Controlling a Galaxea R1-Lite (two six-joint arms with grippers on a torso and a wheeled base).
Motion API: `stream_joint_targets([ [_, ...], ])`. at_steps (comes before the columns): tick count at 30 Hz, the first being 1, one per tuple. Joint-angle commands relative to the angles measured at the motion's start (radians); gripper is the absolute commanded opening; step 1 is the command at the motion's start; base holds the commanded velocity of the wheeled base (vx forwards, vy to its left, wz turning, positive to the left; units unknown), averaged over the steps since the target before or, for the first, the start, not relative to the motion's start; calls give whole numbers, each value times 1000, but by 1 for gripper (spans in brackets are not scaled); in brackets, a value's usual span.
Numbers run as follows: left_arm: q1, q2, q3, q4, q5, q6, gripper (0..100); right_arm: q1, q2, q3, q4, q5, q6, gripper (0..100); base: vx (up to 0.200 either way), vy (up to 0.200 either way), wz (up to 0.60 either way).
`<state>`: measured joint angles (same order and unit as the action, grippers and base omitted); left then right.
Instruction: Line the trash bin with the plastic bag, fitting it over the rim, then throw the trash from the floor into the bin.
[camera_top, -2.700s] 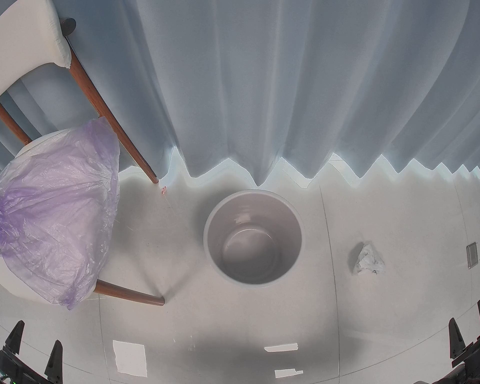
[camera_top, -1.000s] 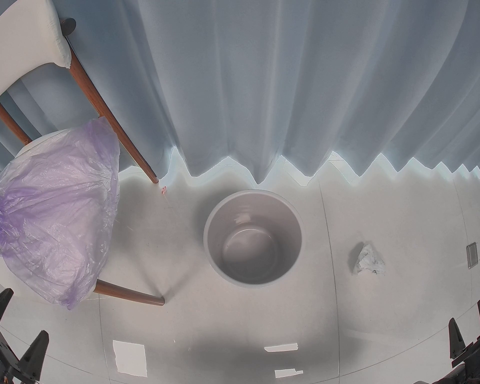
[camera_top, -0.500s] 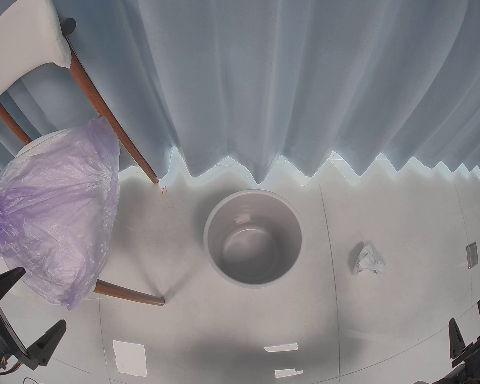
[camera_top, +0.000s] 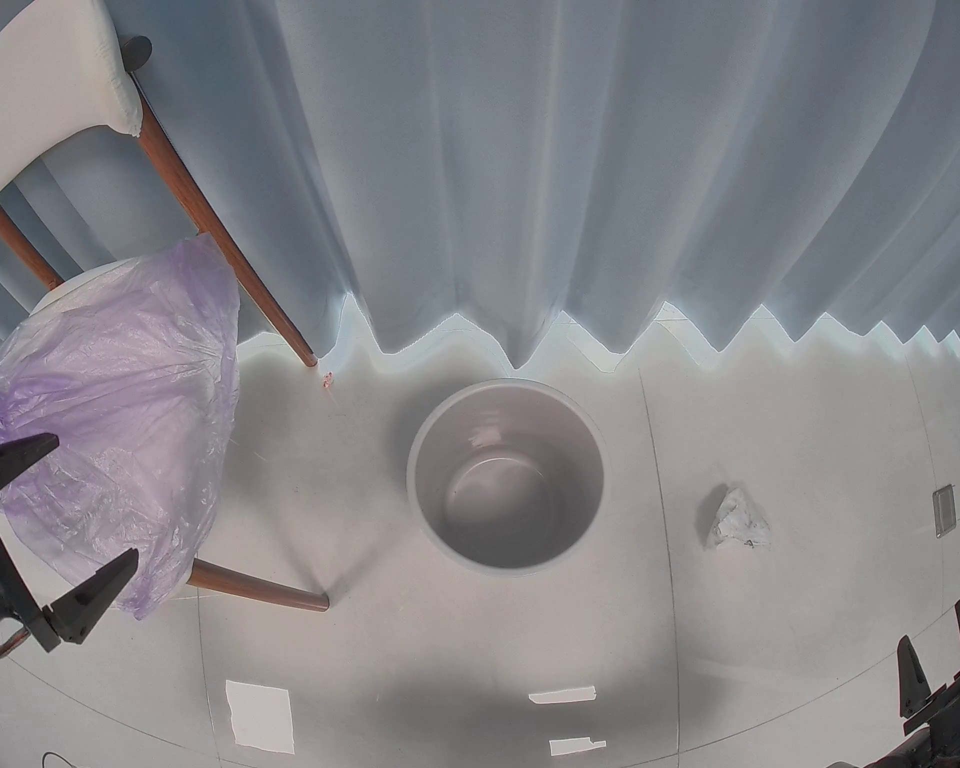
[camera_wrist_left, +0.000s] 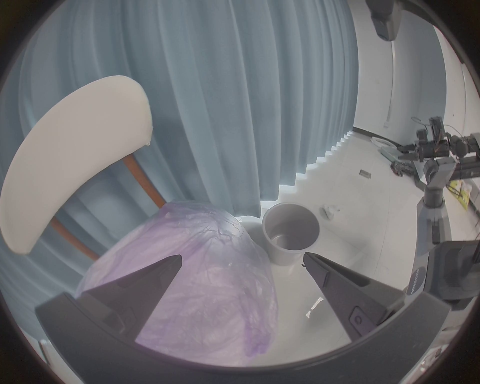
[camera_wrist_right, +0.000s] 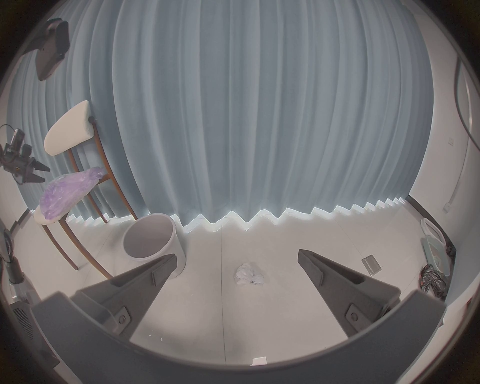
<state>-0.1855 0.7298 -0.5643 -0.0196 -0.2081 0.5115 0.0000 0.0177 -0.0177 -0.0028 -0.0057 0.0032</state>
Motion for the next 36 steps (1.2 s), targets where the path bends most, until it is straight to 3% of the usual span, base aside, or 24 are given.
stream_joint_targets([
  [1,-29,129,-60,0,4,70,100,0,-18,18,0,0,0,100,0,0,0],
  [6,-121,226,-71,-7,38,148,100,0,-18,18,0,0,0,100,0,0,0],
  [10,-247,273,-52,-33,167,159,100,0,-18,18,0,0,0,100,0,0,0],
  [17,-423,393,-40,-203,450,162,100,0,-18,18,0,0,0,100,0,0,0],
  [18,-428,396,-37,-207,457,162,100,0,-18,18,0,0,0,100,0,0,0],
  [19,-476,430,-13,-270,533,157,100,0,-18,18,0,0,0,100,0,0,0],
  [22,-537,479,32,-367,659,160,100,0,-18,18,0,0,0,100,0,0,0],
  [23,-537,479,32,-367,659,160,100,0,-18,18,0,0,0,100,0,0,0],
  [24,-580,496,64,-410,743,160,100,0,-18,18,0,0,0,100,0,0,0],
  [26,-614,497,92,-425,828,159,100,0,-18,18,0,0,0,100,0,0,0],
  [28,-621,499,109,-427,895,157,100,0,-18,18,0,0,0,100,0,0,0],
  [36,-612,493,115,-428,963,163,100,0,-18,18,0,0,0,100,0,0,0],
])
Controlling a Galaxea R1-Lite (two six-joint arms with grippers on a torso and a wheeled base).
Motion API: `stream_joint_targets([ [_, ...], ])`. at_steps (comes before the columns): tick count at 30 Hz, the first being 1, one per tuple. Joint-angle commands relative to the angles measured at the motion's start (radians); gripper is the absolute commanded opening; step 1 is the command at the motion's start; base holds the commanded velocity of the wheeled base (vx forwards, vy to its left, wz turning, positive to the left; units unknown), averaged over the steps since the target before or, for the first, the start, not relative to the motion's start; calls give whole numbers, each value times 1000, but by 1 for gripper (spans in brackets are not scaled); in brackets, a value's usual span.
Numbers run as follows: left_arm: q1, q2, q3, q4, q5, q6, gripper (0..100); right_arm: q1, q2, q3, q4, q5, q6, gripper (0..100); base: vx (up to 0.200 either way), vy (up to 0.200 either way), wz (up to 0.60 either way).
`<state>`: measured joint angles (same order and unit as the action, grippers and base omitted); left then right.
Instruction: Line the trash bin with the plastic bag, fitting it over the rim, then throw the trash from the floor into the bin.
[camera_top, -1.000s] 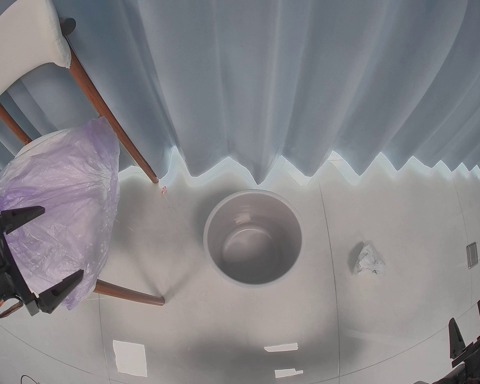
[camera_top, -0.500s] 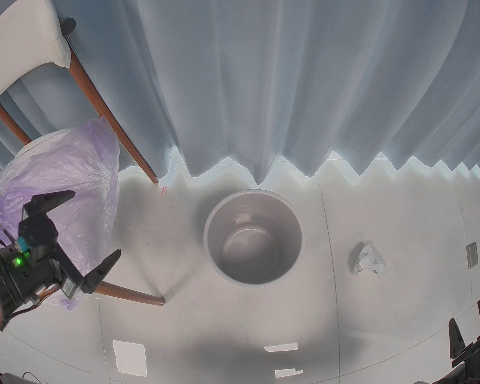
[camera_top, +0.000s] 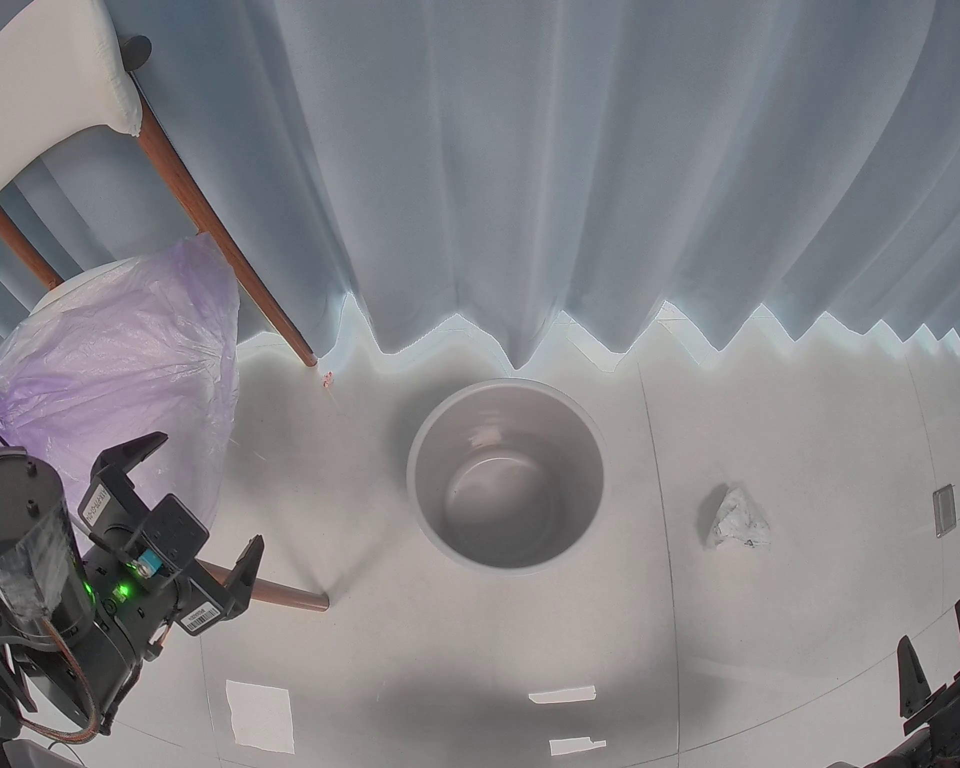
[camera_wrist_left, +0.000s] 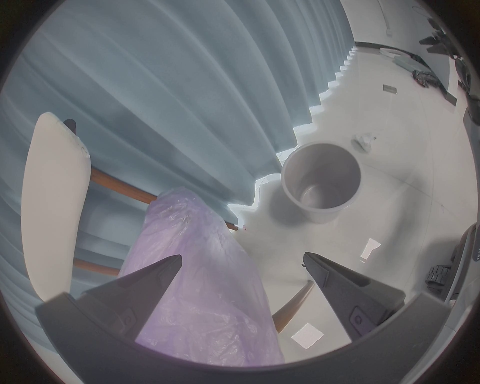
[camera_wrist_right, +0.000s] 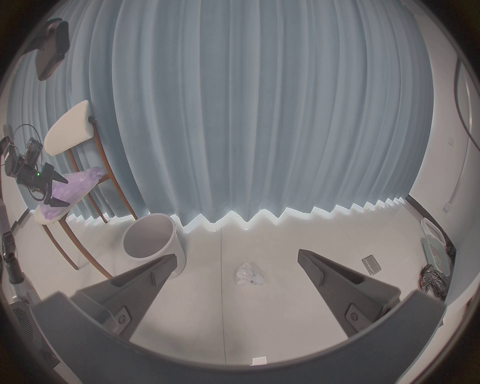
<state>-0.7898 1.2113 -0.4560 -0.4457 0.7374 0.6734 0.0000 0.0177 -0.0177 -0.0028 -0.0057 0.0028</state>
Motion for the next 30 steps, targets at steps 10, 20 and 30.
stream_joint_targets([
  [10,-17,56,45,-87,100,2,100,0,-18,18,0,0,0,100,0,0,0],
  [20,-6,114,91,-174,174,0,100,0,-18,18,0,0,0,100,0,0,0],
  [30,44,188,95,-287,181,2,100,0,-18,18,0,0,0,100,0,0,0],
])
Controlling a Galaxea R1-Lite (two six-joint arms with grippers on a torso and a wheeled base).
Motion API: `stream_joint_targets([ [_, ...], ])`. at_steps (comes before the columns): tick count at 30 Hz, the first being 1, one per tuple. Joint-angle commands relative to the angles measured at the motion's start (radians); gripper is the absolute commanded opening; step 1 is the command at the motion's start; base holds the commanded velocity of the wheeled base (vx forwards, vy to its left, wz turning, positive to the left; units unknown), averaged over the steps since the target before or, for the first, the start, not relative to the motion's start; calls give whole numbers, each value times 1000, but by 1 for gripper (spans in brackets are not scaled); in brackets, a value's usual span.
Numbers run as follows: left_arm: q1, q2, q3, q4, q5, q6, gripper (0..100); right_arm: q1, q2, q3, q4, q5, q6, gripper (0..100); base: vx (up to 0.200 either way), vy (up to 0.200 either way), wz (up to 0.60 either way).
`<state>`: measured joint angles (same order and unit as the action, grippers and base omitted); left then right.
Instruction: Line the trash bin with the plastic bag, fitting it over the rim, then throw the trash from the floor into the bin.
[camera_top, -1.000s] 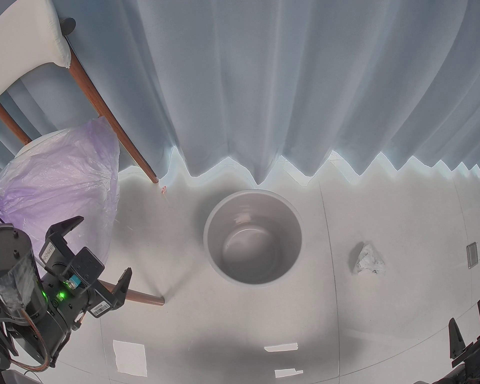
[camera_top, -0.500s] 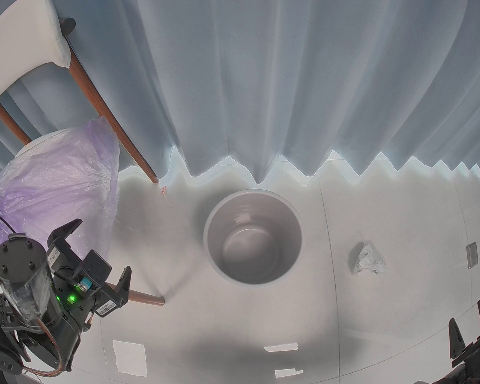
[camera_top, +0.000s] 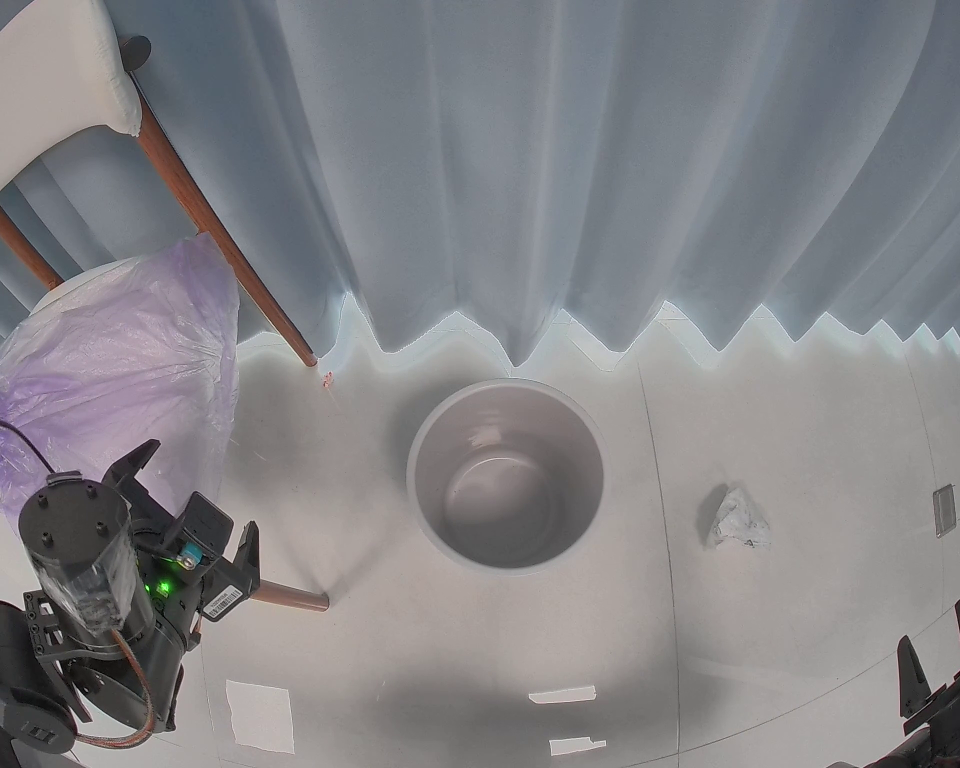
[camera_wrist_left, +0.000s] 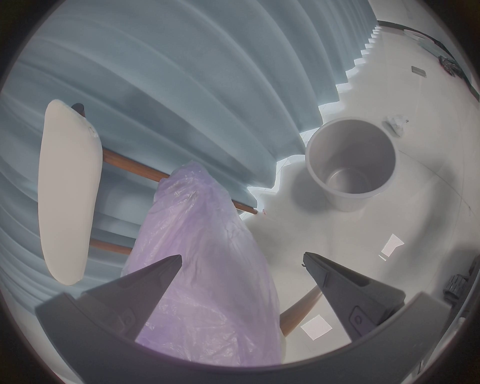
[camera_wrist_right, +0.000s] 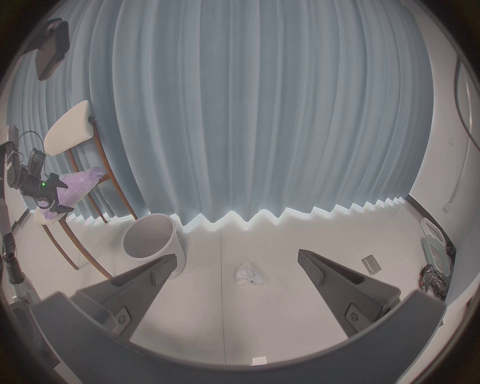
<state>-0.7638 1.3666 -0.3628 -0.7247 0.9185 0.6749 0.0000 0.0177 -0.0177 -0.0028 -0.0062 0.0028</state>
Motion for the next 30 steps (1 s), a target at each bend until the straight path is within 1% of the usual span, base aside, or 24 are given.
stream_joint_targets([
  [1,28,37,1,-22,0,2,100,0,-18,18,0,0,0,100,0,0,0],
  [3,37,46,-4,-30,0,2,100,0,-18,18,0,0,0,100,0,0,0],
  [5,55,62,-19,-55,0,23,100,0,-18,18,0,0,0,100,0,0,0],
  [11,113,71,-22,-182,-1,167,100,0,-18,18,0,0,0,100,0,0,0],
  [14,130,85,-24,-240,-1,210,100,0,-18,18,0,0,0,100,0,0,0],
  [15,130,85,-24,-240,-1,210,100,0,-18,18,0,0,0,100,0,0,0],
  [18,139,117,-13,-311,-3,215,100,0,-18,18,0,0,0,100,0,0,0],
  [25,139,118,7,-317,-4,226,100,0,-18,18,0,0,0,100,0,0,0],
  [30,158,109,33,-318,-4,241,100,0,-18,18,0,0,0,100,0,0,0],
])
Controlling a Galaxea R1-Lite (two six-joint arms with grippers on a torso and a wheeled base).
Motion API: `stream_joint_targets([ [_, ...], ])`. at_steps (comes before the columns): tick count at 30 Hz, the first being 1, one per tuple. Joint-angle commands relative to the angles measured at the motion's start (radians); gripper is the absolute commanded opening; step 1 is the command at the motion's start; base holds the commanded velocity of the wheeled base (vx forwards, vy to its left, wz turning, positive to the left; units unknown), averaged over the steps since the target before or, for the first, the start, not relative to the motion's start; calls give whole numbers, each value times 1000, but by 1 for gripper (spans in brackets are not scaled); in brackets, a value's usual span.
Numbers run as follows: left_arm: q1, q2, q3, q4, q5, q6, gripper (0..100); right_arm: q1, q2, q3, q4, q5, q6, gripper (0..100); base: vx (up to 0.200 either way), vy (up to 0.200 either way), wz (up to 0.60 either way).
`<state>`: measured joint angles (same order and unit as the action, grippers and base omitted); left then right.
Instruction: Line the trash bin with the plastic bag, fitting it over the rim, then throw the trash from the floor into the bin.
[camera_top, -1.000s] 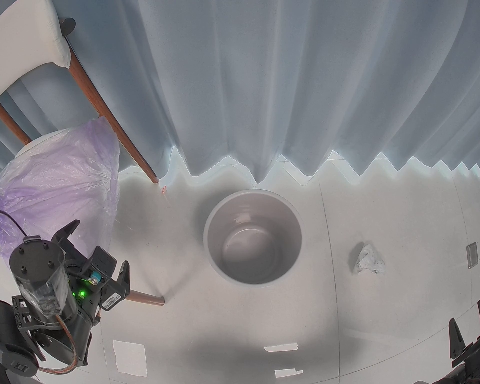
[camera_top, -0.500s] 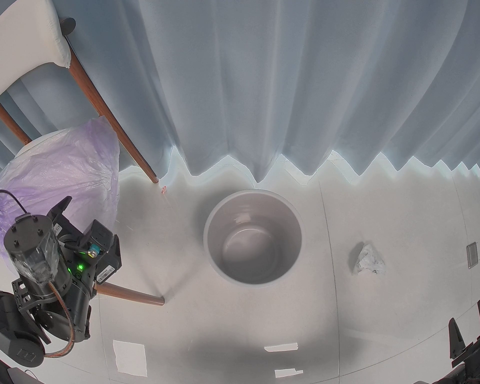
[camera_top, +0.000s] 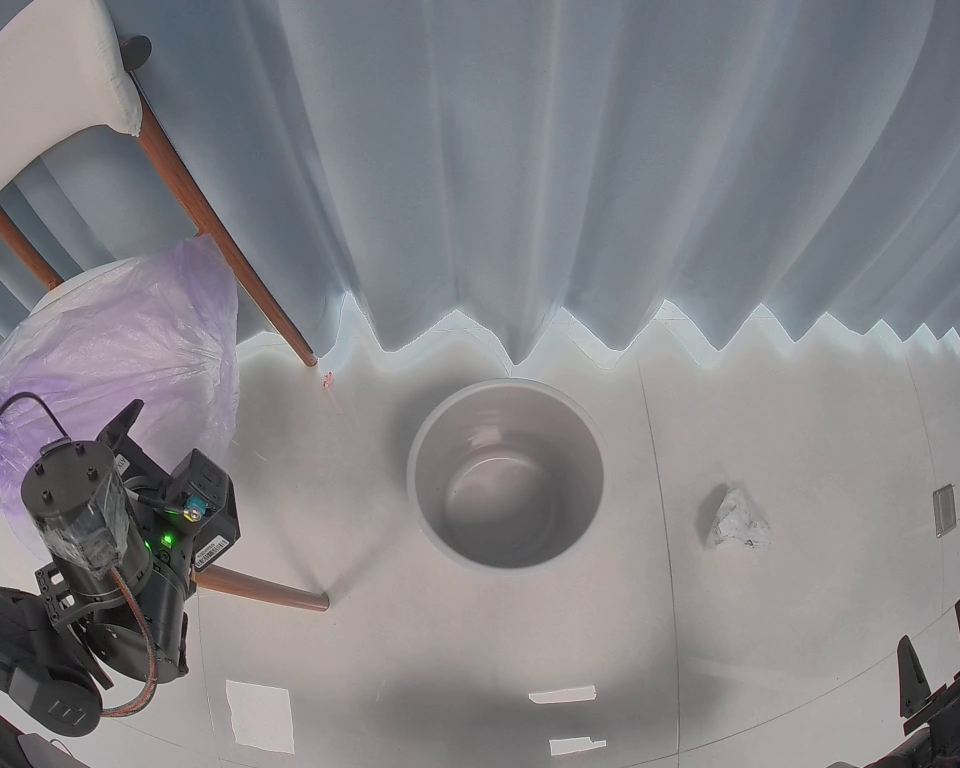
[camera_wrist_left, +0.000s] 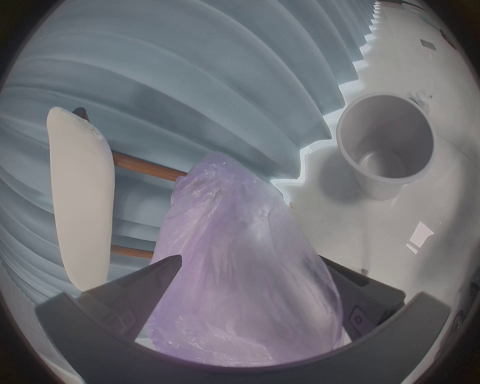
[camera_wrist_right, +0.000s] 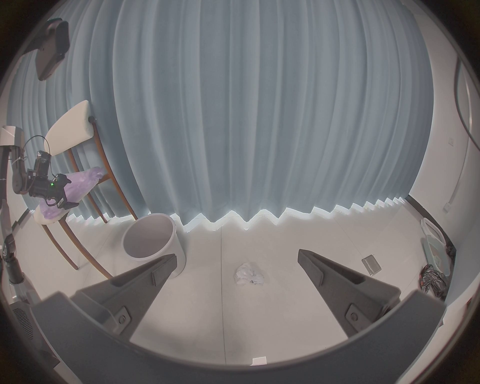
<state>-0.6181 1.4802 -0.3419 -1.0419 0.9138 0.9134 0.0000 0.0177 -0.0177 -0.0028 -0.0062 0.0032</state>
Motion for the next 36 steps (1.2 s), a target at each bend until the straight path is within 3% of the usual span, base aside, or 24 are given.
stream_joint_targets([
  [1,12,-6,12,-1,0,2,100,0,-18,18,0,0,0,100,0,0,0],
  [6,12,-9,15,-1,-1,4,100,0,-18,18,0,0,0,100,0,0,0],
  [7,12,-12,23,0,-1,5,0,0,-18,18,0,0,0,100,0,0,0],
  [18,11,-38,-12,-15,-1,1,0,0,-18,18,0,0,0,100,0,0,0],
  [24,6,-109,18,-6,-46,-8,0,0,-18,18,0,0,0,100,0,0,0],
  [29,6,-120,54,-4,-53,-64,0,0,-18,18,0,0,0,100,0,0,0],
  [32,4,-117,60,-1,-122,-102,0,0,-18,18,0,0,0,100,0,0,0],
  [34,12,-112,60,8,-250,-163,0,0,-18,18,0,0,0,100,0,0,0],
  [36,15,-109,60,22,-289,-191,0,0,-18,18,0,0,0,100,0,0,0],
])
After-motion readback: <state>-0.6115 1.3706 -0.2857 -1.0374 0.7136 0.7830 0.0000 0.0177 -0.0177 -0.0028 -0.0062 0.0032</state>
